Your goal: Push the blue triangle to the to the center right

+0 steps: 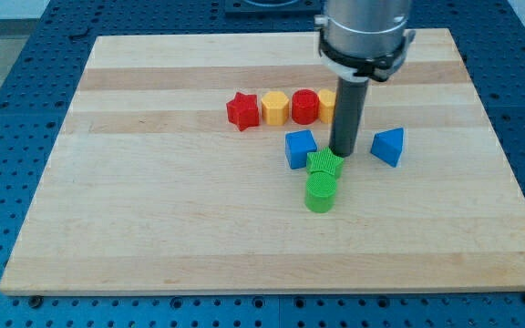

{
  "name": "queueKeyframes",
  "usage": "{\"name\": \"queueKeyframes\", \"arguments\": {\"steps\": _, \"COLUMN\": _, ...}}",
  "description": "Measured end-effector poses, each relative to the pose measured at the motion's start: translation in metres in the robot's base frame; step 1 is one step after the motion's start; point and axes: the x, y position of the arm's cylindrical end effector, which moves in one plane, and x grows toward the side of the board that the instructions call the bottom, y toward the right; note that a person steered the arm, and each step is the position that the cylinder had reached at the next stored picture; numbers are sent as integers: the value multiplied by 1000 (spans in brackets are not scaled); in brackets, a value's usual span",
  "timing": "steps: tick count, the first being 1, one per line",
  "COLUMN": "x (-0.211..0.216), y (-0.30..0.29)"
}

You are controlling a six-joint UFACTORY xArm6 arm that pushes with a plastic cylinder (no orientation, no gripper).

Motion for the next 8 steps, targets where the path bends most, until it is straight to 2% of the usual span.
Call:
{"name": "queueKeyframes", "arguments": {"steps": 2, "x": 3, "y": 33}}
{"name": "queueKeyframes", "arguments": {"steps": 3, "x": 36, "y": 32}}
{"name": "queueKeyframes", "arguments": {"steps": 4, "x": 49, "y": 32}}
{"name": "queueKeyframes", "arguments": {"steps": 6, "x": -12, "y": 46}}
{"name": "queueKeyframes", "arguments": {"steps": 7, "x": -25, "y": 71}}
{"name": "queueKeyframes", "arguments": {"steps": 8, "x": -17, "y": 67}}
